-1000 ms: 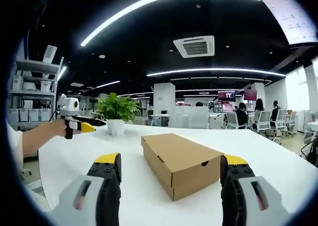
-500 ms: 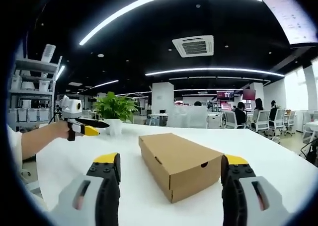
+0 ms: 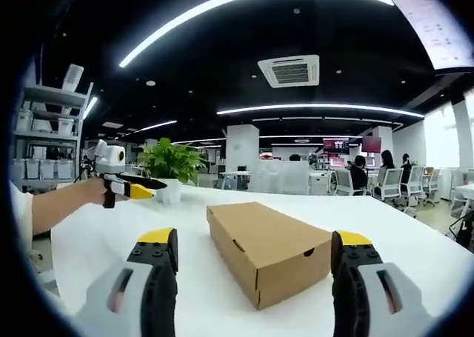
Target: Operate the shoe box by opening the lid, removing the specified soft item, and placing it in the target area until the item is outside and the box remains undamaged.
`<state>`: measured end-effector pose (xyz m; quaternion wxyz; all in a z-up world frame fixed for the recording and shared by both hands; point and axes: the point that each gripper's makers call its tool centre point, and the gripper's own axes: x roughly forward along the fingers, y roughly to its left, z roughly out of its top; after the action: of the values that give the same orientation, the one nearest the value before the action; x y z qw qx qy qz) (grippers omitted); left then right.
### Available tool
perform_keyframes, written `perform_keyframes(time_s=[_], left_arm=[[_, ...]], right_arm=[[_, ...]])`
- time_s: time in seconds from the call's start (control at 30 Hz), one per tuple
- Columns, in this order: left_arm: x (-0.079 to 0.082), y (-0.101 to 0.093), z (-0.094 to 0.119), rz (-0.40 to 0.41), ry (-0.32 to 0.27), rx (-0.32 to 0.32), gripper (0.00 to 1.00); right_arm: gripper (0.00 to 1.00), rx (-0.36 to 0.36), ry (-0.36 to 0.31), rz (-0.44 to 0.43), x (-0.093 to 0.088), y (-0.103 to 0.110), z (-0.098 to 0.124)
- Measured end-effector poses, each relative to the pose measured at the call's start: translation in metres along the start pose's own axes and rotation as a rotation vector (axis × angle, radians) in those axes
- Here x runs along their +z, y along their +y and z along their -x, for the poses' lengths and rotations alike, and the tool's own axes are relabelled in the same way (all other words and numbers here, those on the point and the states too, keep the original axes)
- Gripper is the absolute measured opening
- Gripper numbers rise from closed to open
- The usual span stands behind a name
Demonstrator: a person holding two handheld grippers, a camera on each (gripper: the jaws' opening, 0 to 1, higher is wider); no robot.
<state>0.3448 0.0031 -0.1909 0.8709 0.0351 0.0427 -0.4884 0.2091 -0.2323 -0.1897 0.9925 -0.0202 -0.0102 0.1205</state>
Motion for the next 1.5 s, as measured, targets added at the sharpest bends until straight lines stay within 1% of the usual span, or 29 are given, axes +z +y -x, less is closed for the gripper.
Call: perform_keyframes(time_s=[0.13,0.17,0.2,0.23,0.3,0.33,0.37,0.4,0.43,0.5,0.53,0.57,0.6,0.63,0.67,0.7,0.73,0.77,0.87,1.0,1.07,1.1,1.2,1.3,1.33,1.37,1.4,1.47,1.5], left_arm=[[-0.005,0.011,-0.003,-0.008,0.017,0.02,0.76],[-0.006,0.013,-0.004,-0.005,0.02,0.023,0.77],[-0.005,0.015,-0.006,0.017,0.014,0.025,0.79],[-0.004,0.013,-0.009,0.04,0.007,0.011,0.8],[-0.005,0.013,-0.012,0.043,0.015,0.001,0.79],[-0.009,0.014,-0.015,0.037,0.039,0.005,0.79],[-0.02,0.017,-0.016,0.013,0.1,0.023,0.79],[-0.022,0.018,-0.018,-0.003,0.105,0.029,0.81],[-0.023,0.016,-0.02,-0.015,0.097,0.022,0.82],[-0.026,0.012,-0.024,0.002,0.094,-0.005,0.82],[-0.026,0.01,-0.026,0.037,0.085,-0.027,0.82],[-0.029,0.012,-0.026,0.09,0.105,-0.016,0.82],[-0.03,0.013,-0.026,0.093,0.111,-0.011,0.82],[-0.029,0.017,-0.028,0.083,0.101,0.003,0.82],[-0.025,0.017,-0.03,0.043,0.079,-0.003,0.81],[-0.024,0.017,-0.031,0.025,0.073,-0.001,0.79],[-0.024,0.018,-0.032,0.004,0.079,0.006,0.77],[-0.024,0.019,-0.034,-0.007,0.083,0.009,0.77],[-0.023,0.019,-0.04,-0.002,0.074,-0.003,0.81],[-0.019,0.021,-0.049,-0.034,0.064,-0.001,0.84],[-0.013,0.021,-0.052,-0.007,0.037,-0.014,0.86],[-0.012,0.02,-0.053,0.005,0.035,-0.032,0.87],[-0.012,0.024,-0.057,-0.012,0.042,-0.037,0.86],[-0.012,0.024,-0.062,0.013,0.048,-0.079,0.87],[-0.013,0.023,-0.063,0.017,0.057,-0.088,0.86],[-0.015,0.022,-0.063,0.0,0.073,-0.093,0.87],[-0.015,0.026,-0.064,-0.02,0.069,-0.068,0.88],[-0.014,0.025,-0.064,-0.021,0.059,-0.071,0.87],[-0.013,0.022,-0.065,-0.02,0.045,-0.091,0.87]], right_arm=[[0.89,-0.006,0.006,-0.008,-0.004,-0.003,-0.002],[0.89,-0.012,0.012,-0.009,-0.006,-0.004,-0.004],[0.89,-0.014,0.014,-0.01,-0.007,-0.005,-0.004],[0.89,-0.019,0.017,-0.014,-0.008,-0.006,-0.005],[0.9,-0.019,0.023,-0.028,-0.009,-0.006,-0.007],[0.9,-0.02,0.021,-0.03,-0.009,-0.005,-0.007],[0.9,-0.021,0.02,-0.029,-0.01,-0.004,-0.008],[0.89,-0.022,0.023,-0.029,-0.011,-0.003,-0.009],[0.89,-0.027,0.037,-0.037,-0.014,-0.002,-0.01],[0.88,-0.025,0.037,-0.042,-0.017,-0.002,-0.013],[0.88,-0.025,0.039,-0.045,-0.018,-0.002,-0.014],[0.88,-0.025,0.043,-0.046,-0.02,-0.003,-0.014],[0.88,-0.024,0.045,-0.046,-0.021,-0.003,-0.015],[0.88,-0.027,0.045,-0.047,-0.021,-0.005,-0.016],[0.88,-0.028,0.045,-0.047,-0.022,-0.005,-0.015],[0.88,-0.029,0.047,-0.047,-0.022,-0.005,-0.016],[0.88,-0.029,0.053,-0.044,-0.024,-0.005,-0.016],[0.87,-0.03,0.058,-0.041,-0.026,-0.006,-0.017],[0.87,-0.039,0.081,-0.039,-0.033,-0.006,-0.021],[0.86,-0.046,0.065,-0.02,-0.03,-0.006,-0.024],[0.86,-0.055,0.065,-0.029,-0.029,-0.01,-0.025],[0.86,-0.057,0.063,-0.032,-0.029,-0.011,-0.025],[0.88,-0.065,0.062,-0.044,-0.029,-0.015,-0.026],[0.89,-0.06,0.064,-0.033,-0.029,-0.014,-0.026],[0.89,-0.057,0.065,-0.031,-0.029,-0.014,-0.026],[0.89,-0.061,0.064,-0.028,-0.028,-0.014,-0.025],[0.89,-0.067,0.062,-0.025,-0.028,-0.016,-0.025],[0.89,-0.071,0.061,-0.025,-0.027,-0.017,-0.024],[0.89,-0.073,0.06,-0.025,-0.027,-0.017,-0.024]])
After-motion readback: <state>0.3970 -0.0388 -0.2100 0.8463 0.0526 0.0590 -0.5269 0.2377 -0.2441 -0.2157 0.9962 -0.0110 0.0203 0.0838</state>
